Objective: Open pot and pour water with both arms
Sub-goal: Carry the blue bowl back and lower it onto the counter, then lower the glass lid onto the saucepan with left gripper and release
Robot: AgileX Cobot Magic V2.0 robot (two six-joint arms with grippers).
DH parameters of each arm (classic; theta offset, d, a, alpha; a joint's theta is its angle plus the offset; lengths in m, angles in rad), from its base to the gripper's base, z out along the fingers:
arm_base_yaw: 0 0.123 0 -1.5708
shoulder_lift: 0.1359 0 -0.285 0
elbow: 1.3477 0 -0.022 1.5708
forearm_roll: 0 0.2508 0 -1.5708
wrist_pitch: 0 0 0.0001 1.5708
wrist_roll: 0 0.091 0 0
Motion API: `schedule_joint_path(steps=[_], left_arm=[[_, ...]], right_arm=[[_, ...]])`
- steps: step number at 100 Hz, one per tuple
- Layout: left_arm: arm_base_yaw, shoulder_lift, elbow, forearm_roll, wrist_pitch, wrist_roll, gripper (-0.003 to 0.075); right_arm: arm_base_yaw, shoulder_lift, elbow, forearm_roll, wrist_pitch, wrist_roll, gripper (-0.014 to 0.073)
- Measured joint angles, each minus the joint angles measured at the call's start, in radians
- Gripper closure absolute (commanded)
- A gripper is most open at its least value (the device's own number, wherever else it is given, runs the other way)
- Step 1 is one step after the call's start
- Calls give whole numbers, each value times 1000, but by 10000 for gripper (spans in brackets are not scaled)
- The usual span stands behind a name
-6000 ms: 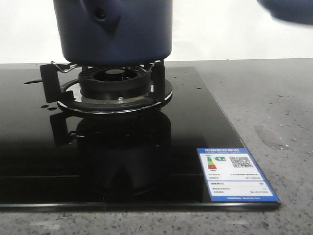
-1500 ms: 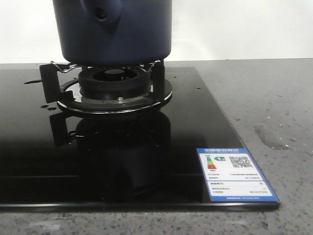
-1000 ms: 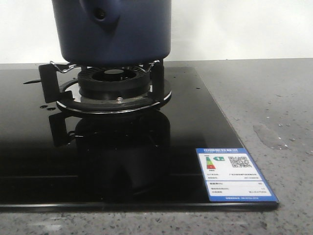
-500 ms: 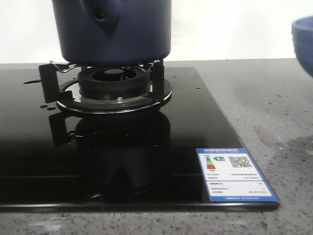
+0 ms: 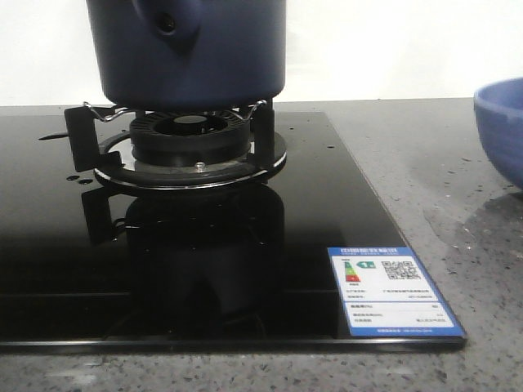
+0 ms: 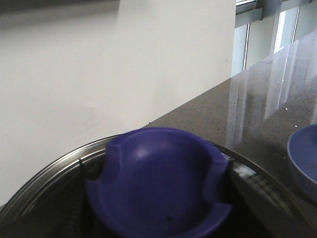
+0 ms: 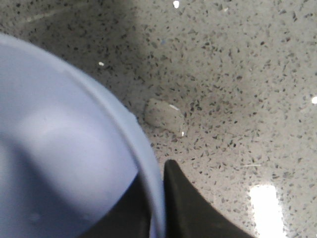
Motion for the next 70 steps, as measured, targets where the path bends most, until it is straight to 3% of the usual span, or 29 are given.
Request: schedule_joint_path(steps=[18, 41, 50, 65, 70], left_arm=[[0, 4, -12, 0, -2, 6, 480], [0, 15, -65, -2, -2, 7, 480], [0, 45, -82, -2, -2, 7, 480], [0, 124, -119, -2, 2, 7, 480], [0, 149, -134, -2, 2, 7, 479]], right_arm=[[0, 0, -24, 2, 0, 12, 218], [0, -97, -224, 24, 32, 12, 209], [0, -156, -295, 67, 36, 12, 305], [0, -252, -373, 122, 51, 12, 652], [0, -276, -383, 130, 56, 12, 655]])
